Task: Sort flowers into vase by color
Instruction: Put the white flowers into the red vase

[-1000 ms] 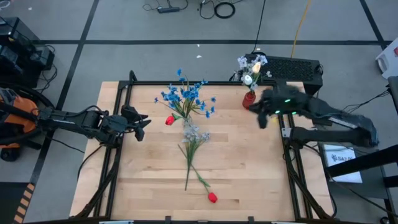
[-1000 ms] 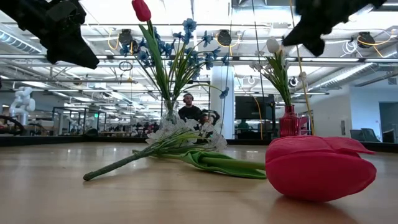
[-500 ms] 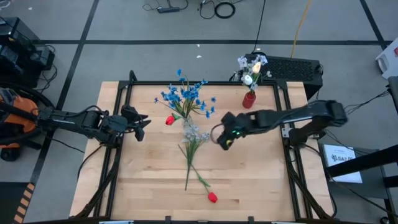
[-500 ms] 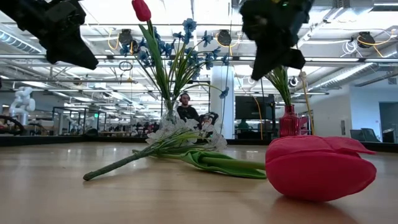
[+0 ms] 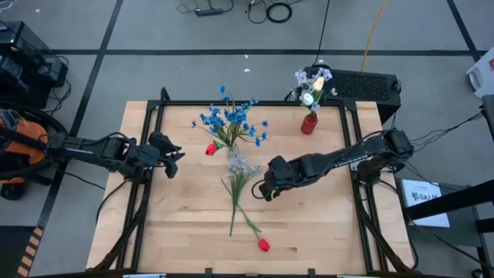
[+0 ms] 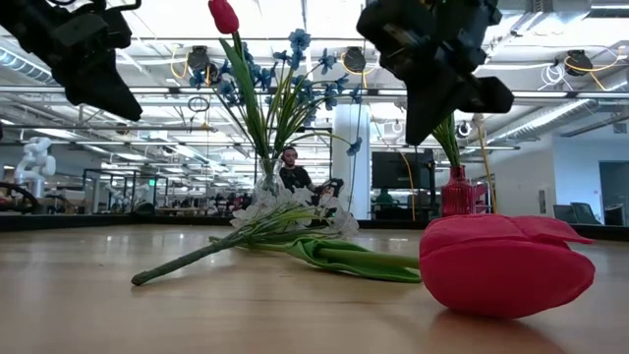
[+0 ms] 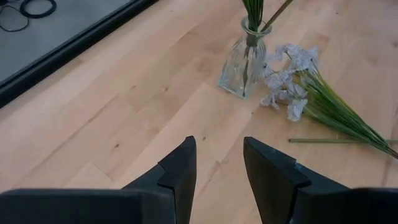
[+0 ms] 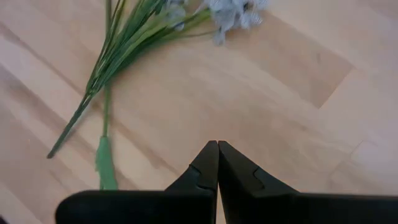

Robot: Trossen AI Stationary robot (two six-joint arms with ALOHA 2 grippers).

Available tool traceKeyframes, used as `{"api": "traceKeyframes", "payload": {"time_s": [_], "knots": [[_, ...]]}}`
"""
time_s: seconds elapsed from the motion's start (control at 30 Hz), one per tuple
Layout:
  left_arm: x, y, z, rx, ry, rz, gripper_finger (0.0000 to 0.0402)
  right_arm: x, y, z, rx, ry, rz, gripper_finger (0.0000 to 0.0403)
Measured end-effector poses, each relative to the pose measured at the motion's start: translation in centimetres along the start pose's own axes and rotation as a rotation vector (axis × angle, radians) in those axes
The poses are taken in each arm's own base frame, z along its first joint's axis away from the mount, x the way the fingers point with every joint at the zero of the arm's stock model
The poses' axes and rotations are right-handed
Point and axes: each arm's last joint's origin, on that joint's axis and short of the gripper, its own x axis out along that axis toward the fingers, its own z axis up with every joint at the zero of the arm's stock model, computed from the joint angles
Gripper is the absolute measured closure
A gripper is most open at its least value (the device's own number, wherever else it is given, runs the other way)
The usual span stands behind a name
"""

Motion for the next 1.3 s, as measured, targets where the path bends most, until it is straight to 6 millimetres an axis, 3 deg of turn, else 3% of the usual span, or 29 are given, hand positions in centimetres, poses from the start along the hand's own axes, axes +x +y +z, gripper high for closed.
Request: {"api": "traceKeyframes", "payload": {"time_s": [0.23, 0.4, 0.7, 0.9, 1.1, 1.3], "knots": [[0.1, -0.2, 0.1, 0.014, 0.012, -0.027, 0.0263, -0.2, 0.3, -0.7, -0.031, 0.001, 0.008, 0.0403], [1.0, -1.1, 0.3, -0.074, 0.049, -0.059, 0.0263, -0.3, 0.1, -1.1, -0.046, 0.014, -0.019, 0.0403], [3.8, -5.3, -0.3, -0.113, 0.161, -0.134, 0.0263, 0.4, -0.1, -4.0, -0.07, 0.039, -0.043, 0.0403], [5.0, -8.2, -2.2, -0.19, 0.255, -0.139, 0.0263, 1.3, -0.2, -4.7, 0.166, -0.01, -0.024, 0.0399], [5.9, -10.6, -3.8, -0.238, 0.29, -0.172, 0.0263, 2.4, 0.3, -4.7, 0.124, -0.047, -0.012, 0.0363], [6.6, -12.3, -5.3, -0.209, 0.317, -0.19, 0.0263, 4.8, 2.3, -4.6, 0.052, -0.084, 0.117, 0.0294]]}}
